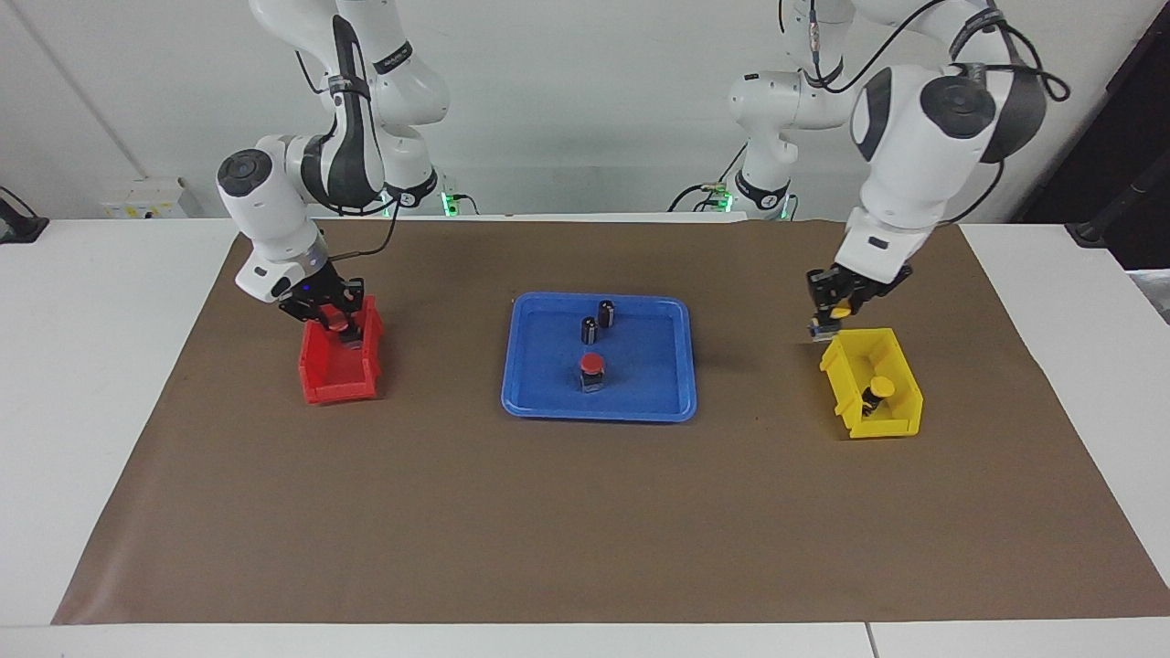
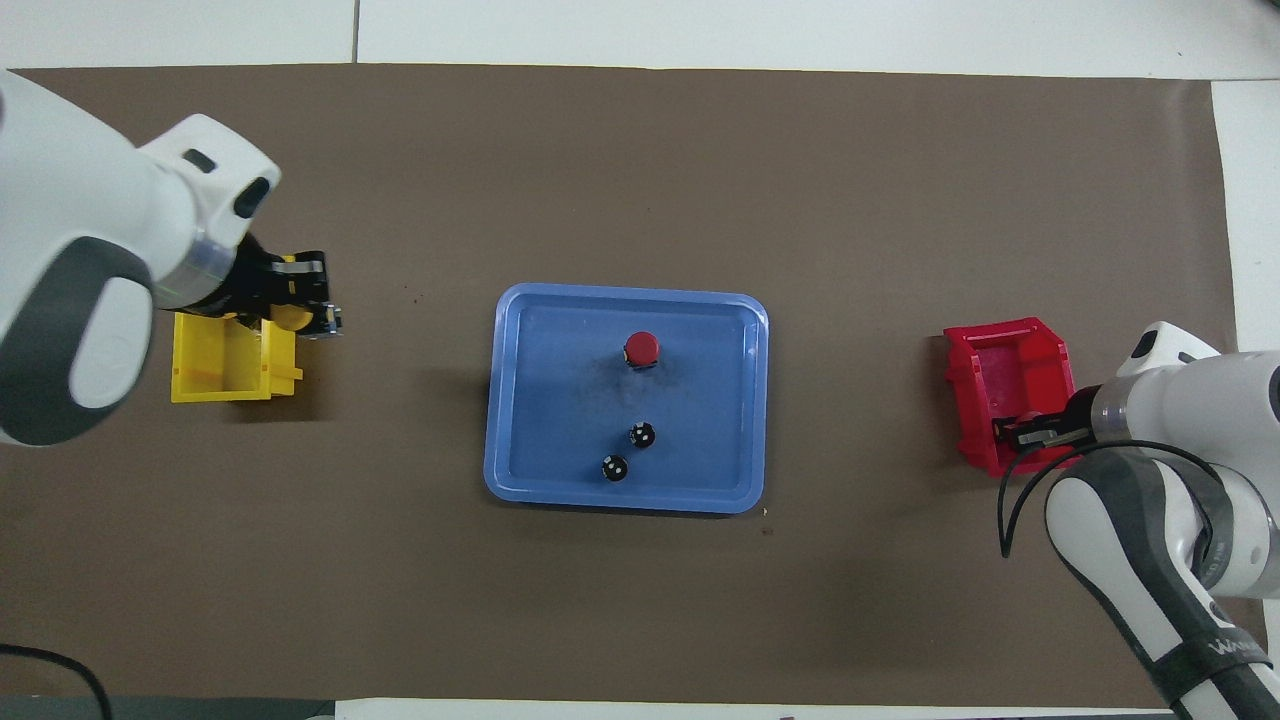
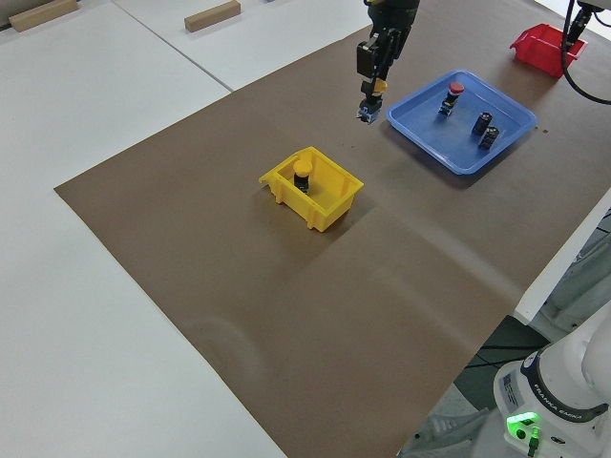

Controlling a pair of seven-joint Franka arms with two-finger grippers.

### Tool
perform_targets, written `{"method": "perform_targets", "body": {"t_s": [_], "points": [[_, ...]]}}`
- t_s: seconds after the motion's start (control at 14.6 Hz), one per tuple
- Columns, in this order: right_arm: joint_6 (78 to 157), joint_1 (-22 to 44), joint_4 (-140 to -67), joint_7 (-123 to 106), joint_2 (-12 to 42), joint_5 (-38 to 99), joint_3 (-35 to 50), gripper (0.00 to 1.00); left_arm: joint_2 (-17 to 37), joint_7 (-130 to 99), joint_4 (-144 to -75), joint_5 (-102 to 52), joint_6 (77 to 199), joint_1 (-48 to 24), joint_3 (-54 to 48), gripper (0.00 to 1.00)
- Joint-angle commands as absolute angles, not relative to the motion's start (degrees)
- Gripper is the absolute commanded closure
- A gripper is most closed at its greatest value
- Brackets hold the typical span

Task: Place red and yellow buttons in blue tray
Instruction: 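Place the yellow button with the left gripper while the right gripper carries red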

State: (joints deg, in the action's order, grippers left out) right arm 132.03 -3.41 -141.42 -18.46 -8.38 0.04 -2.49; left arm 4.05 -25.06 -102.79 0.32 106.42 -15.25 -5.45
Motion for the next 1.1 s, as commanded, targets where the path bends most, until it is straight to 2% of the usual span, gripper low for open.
{"method": "perform_targets", "body": {"t_s": [0.0,0.27,0.41,0.55,0.75,0.82,1.03], "points": [[128.44,-3.87,-136.96,-19.51,-7.57,0.79,-1.85,0.7,8.86,-31.53,-103.89,-1.49,113.27,-21.42,-4.66,0.99],[114.11,-2.91,-125.1,-18.64,-6.94,0.88,-1.41,0.7,14.23,-39.1,-103.8,-1.58,121.36,-28.73,-4.66,0.99],[110.06,-0.02,-120.35,-13.83,-5.63,0.97,-1.41,0.7,14.68,-41.03,-103.8,-1.76,122.25,-30.49,-4.66,0.99],[106.27,4.28,-114.37,-6.63,-3.17,1.58,-1.41,0.69,17.39,-43.93,-103.45,-1.76,124.44,-32.95,-4.66,0.99],[105.29,8.69,-110.13,2.0,-1.15,3.86,-1.41,0.69,19.16,-45.18,-103.36,-1.58,124.9,-34.19,-4.57,0.97],[106.42,10.09,-110.21,4.63,-1.14,3.95,-1.41,0.69,19.16,-45.18,-103.45,-1.5,124.89,-34.19,-4.57,0.88],[109.59,14.49,-110.22,11.67,-0.27,3.87,-1.41,0.7,19.16,-45.18,-103.71,-1.49,124.98,-33.93,-4.48,0.9]]}}
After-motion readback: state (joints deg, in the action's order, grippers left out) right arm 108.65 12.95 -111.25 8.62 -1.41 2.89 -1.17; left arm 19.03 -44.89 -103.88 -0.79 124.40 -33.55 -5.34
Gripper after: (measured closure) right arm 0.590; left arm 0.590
